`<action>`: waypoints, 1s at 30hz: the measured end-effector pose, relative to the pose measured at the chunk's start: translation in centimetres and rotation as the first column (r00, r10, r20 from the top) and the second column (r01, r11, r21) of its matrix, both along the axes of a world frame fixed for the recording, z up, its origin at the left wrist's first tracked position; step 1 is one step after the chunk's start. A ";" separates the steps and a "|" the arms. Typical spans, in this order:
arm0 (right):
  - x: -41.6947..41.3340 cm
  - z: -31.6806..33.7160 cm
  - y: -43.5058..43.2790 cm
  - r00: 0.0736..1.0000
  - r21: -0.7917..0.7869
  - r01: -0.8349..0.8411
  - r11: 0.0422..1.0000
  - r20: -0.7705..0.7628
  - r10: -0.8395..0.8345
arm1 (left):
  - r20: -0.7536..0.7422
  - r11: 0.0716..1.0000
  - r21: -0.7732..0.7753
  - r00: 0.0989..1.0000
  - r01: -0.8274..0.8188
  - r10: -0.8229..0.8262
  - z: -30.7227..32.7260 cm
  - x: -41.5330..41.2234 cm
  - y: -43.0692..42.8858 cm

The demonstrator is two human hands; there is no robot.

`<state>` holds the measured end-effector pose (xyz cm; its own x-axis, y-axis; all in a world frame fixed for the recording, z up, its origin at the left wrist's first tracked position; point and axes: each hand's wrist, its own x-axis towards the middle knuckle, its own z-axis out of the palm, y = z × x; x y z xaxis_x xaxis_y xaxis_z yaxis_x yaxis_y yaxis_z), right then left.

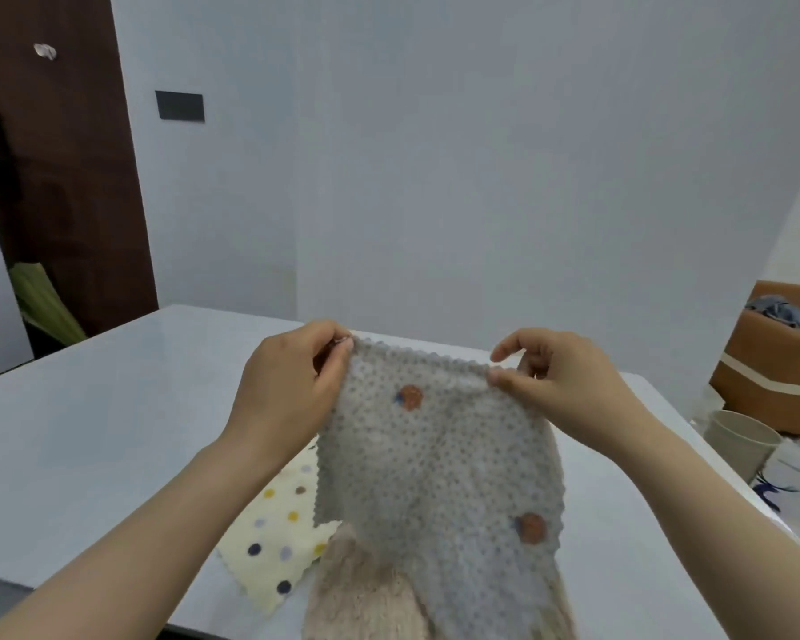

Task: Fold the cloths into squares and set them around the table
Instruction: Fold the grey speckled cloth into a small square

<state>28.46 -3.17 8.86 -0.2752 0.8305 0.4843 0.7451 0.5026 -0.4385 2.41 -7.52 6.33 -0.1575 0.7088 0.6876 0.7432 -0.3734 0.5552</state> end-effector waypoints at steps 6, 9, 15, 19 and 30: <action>1.6 -3.3 -0.2 0.992 -0.089 0.061 0.994 0.115 -0.050 | -0.003 0.990 -0.140 1.000 -0.003 0.003 -2.7 -0.3 1.0; 1.9 -4.1 -0.2 0.991 -0.089 0.098 0.991 0.102 -0.089 | 0.046 0.987 -0.159 0.999 -0.007 0.015 -3.2 -0.1 1.4; 1.4 -3.2 -0.5 0.975 -0.282 -0.032 0.959 -0.221 -0.033 | 0.233 0.979 -0.190 0.972 0.071 -0.026 -2.9 0.9 1.5; 0.6 -2.2 -1.3 0.903 -0.387 -0.207 0.899 -0.428 0.024 | 0.456 0.940 -0.251 0.885 0.232 -0.097 -2.7 1.8 1.6; -1.5 -1.5 -3.2 0.845 -0.431 -0.442 0.787 -0.495 0.203 | 0.575 0.894 -0.256 0.801 0.367 -0.164 -2.3 2.3 0.5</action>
<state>26.97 -6.38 7.34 -0.4533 0.8797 0.1435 0.2748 0.2911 -0.9164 4.72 -6.99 3.99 -0.1909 0.9459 0.2625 0.1960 -0.2253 0.9544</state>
